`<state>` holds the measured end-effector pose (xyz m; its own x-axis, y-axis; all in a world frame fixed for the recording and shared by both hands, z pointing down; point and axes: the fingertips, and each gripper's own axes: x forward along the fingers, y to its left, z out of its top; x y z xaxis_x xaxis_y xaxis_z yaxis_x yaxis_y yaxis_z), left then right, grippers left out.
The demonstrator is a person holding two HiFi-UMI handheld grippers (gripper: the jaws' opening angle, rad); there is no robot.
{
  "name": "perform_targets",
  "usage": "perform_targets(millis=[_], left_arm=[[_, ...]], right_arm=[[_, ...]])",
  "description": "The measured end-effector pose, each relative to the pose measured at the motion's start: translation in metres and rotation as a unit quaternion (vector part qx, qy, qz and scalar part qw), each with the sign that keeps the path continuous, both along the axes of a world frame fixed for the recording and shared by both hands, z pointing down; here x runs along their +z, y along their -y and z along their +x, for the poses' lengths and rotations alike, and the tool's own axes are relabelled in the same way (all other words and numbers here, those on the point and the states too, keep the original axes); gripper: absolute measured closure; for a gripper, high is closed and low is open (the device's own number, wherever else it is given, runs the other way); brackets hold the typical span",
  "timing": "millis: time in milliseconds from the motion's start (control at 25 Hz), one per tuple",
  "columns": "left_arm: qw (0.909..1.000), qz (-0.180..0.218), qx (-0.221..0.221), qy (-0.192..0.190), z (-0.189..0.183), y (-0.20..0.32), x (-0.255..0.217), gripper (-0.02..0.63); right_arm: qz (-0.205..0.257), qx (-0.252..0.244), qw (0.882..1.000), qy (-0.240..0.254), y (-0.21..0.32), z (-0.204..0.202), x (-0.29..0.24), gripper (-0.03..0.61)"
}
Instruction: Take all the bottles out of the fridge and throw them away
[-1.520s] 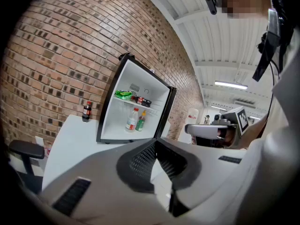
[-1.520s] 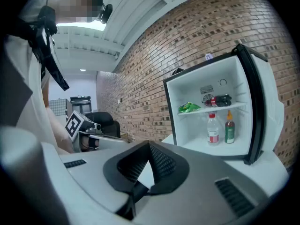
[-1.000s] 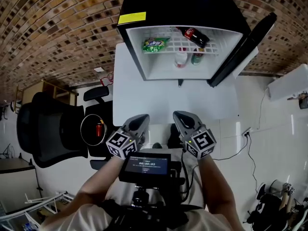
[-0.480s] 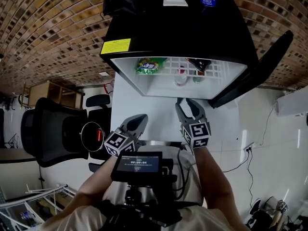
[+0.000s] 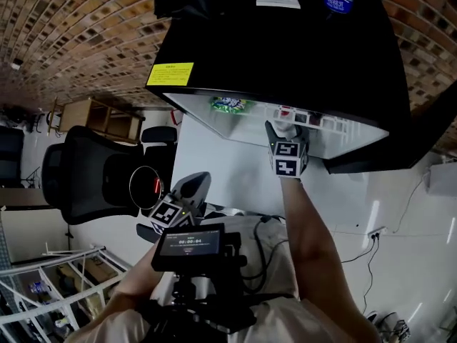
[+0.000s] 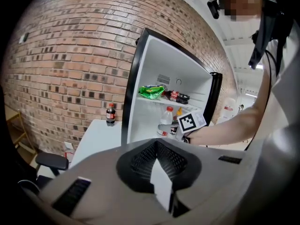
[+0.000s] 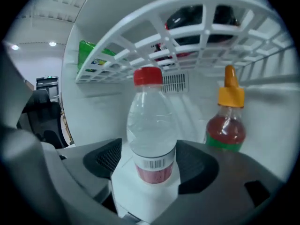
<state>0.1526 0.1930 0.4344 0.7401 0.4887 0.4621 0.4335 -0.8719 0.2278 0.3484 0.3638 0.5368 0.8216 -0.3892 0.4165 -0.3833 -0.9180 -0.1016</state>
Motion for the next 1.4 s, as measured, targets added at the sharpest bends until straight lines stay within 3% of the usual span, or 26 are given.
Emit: perform_targets(millis=[120,160,240,360,680,960,1400], left_arm=[[0.9999,0.002,-0.015,0.0,-0.002,0.009,0.0,0.614],[0.9998,0.002,-0.019,0.001,-0.002,0.013,0.001,0.614],[0.9996,-0.001,-0.028,0.004,-0.004,0.02,0.003,0.614],[0.9995,-0.007,-0.031,0.008,-0.005,0.027,0.007,0.614],[0.9993,-0.034,0.013,0.005,0.016,0.031,0.009,0.614],[0.9959,-0.043,0.08,-0.004,0.033,0.003,0.004,0.614],[0.9947,-0.043,0.091,-0.025,0.042,-0.003,-0.006,0.614]], right_arm=[[0.001,-0.005,1.0,0.011,0.001,0.01,0.008,0.211],[-0.003,-0.009,1.0,0.013,0.001,0.011,0.009,0.256],[-0.01,-0.017,1.0,0.012,0.002,0.01,0.009,0.286],[-0.012,-0.028,0.999,0.011,0.004,0.001,0.01,0.29],[-0.011,-0.059,0.998,0.001,0.011,-0.062,-0.011,0.29],[0.027,-0.101,0.995,0.003,0.03,-0.111,-0.041,0.288],[0.037,-0.216,0.975,-0.029,0.085,-0.15,-0.082,0.288]])
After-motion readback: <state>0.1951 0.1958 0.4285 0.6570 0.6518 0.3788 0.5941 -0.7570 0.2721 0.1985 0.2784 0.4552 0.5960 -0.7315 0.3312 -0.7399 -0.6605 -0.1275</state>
